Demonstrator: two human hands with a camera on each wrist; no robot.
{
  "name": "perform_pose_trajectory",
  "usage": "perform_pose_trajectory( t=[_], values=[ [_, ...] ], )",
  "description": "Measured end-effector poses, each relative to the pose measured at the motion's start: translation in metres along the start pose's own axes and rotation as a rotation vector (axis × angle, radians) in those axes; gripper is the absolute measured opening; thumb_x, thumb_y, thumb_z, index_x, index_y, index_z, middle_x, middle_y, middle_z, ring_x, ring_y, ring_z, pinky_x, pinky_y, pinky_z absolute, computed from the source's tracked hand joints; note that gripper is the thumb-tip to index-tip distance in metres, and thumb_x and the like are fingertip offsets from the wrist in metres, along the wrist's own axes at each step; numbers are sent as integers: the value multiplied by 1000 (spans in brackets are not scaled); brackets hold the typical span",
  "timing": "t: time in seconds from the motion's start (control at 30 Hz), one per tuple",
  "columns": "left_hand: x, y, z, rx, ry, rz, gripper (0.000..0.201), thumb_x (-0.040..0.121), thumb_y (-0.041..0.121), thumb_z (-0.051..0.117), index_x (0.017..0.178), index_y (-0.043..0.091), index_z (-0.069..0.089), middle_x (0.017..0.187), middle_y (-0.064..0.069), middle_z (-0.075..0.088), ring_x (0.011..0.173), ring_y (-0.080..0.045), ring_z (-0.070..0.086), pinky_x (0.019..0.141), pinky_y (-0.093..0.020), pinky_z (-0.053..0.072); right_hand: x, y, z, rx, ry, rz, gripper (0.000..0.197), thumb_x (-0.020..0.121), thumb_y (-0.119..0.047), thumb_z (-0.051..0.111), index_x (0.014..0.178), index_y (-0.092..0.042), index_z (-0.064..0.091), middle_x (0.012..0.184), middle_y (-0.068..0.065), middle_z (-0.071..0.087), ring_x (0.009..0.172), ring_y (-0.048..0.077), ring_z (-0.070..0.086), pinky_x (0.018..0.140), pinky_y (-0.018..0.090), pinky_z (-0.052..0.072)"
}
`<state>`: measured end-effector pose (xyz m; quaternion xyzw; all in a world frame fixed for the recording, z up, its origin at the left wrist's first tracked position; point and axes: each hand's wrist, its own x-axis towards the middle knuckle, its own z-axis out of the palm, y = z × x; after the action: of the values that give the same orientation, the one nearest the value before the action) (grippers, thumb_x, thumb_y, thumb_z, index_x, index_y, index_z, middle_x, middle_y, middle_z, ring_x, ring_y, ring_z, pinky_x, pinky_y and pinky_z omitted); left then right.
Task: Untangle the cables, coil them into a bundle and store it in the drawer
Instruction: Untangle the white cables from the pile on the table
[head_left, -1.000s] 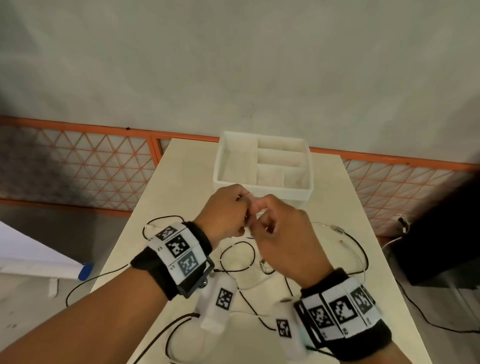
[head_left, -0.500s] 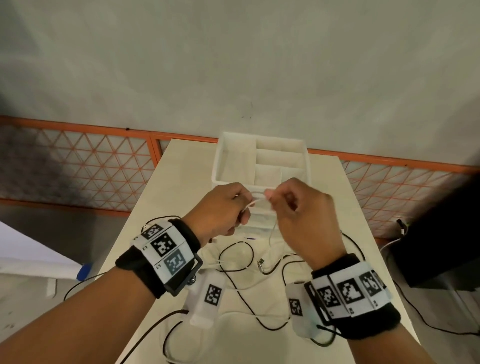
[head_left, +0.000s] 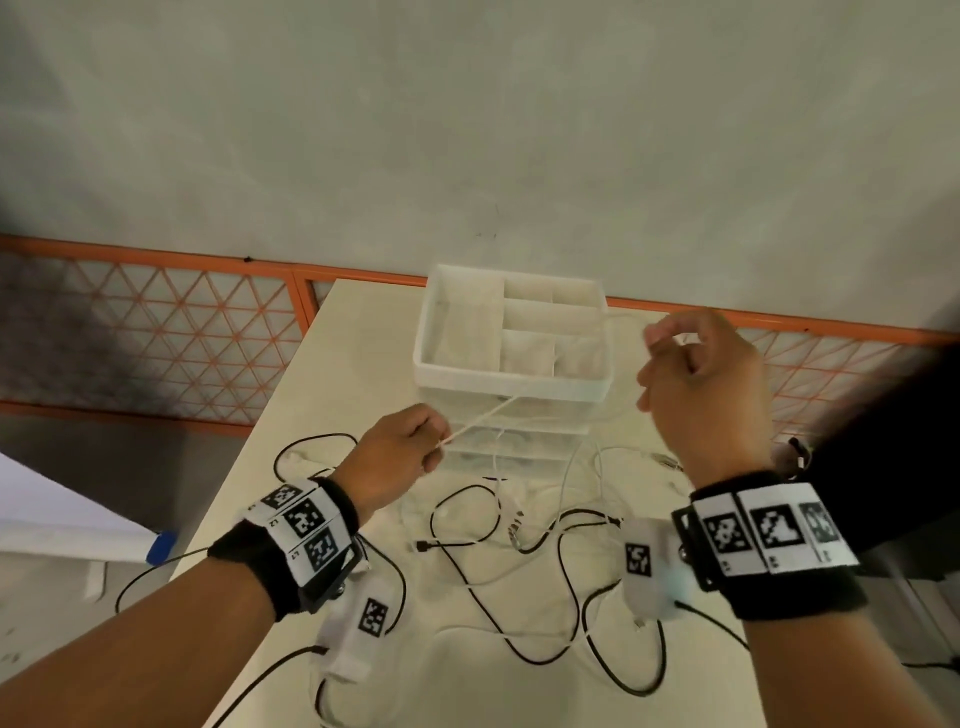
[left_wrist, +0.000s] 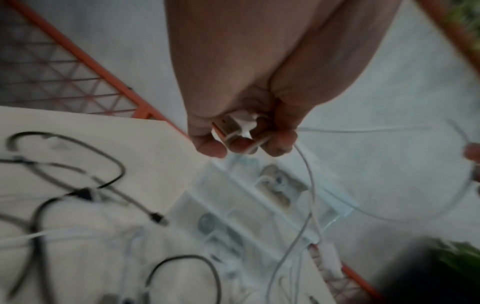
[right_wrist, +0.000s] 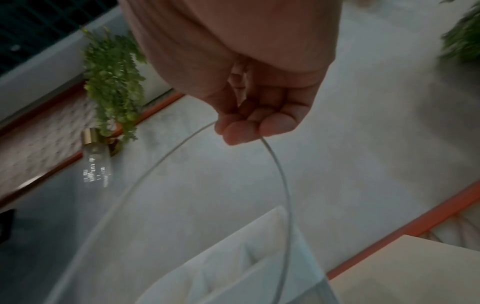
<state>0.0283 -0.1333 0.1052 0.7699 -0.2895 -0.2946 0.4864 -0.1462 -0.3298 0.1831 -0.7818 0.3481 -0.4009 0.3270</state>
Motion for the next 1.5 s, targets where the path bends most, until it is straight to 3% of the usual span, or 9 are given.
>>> perform_pose_trajectory(
  t=[0.3,0.5,0.73,0.87,0.97,1.1,1.2,1.3,1.5],
  values=[
    [-6,-48,-5,-130,45,-303,28,103,24,42,85,16,62,63,0,54,78,-18,58,72,-34,38,27,39,2,22,69,216,9,102,-20,46,99,-26,52,88,-1,74,63,21,71,61,36,53],
    [-12,-60,-8,-221,52,-414,28,104,27,41,89,17,63,67,-1,44,67,-16,51,71,-36,40,32,45,-2,67,138,141,4,103,-25,46,106,-29,46,116,-10,61,63,19,73,68,42,57],
    [-5,-16,-10,-444,53,-330,26,104,23,42,94,9,62,62,1,37,52,-12,32,49,-25,31,3,92,8,-43,-188,305,12,103,-21,50,113,-28,51,126,-14,60,65,17,74,69,48,62],
    [-4,18,-9,-453,-13,-220,27,104,14,41,99,2,64,64,0,42,51,-13,41,47,-24,38,-19,106,11,-261,-453,432,24,96,-15,54,114,-29,59,99,-5,72,70,22,74,72,40,60],
    [-5,35,-4,-480,-81,-179,26,104,13,45,98,1,67,66,-2,52,55,-16,51,56,-28,44,-29,76,13,-193,-370,266,19,93,-25,65,111,-30,67,84,-8,69,84,17,69,76,29,49],
    [-10,51,9,-543,-232,-116,22,101,8,47,98,-2,66,73,-9,67,69,-20,70,69,-32,61,-47,8,24,35,-500,7,49,87,-34,74,130,-44,53,70,-2,57,56,4,53,59,20,50],
    [-13,51,13,-436,-278,-15,20,98,3,50,101,-7,68,84,-12,72,77,-19,69,71,-27,58,-50,-8,32,-48,-586,-68,38,88,-29,72,123,-37,62,50,-7,48,49,5,47,53,13,39],
    [-19,44,8,-231,-307,24,19,97,7,56,99,-1,73,72,-4,65,62,-14,54,53,-22,41,-49,-6,32,-149,-721,-39,6,90,-34,68,93,-28,69,44,-16,49,43,5,45,49,13,33],
    [-32,32,-17,-209,-235,-36,24,97,27,59,97,11,78,64,0,49,50,-10,33,48,-22,28,-25,50,17,-435,-818,376,22,94,-30,65,79,-14,69,64,-2,69,55,14,62,57,26,49]
  ],
)
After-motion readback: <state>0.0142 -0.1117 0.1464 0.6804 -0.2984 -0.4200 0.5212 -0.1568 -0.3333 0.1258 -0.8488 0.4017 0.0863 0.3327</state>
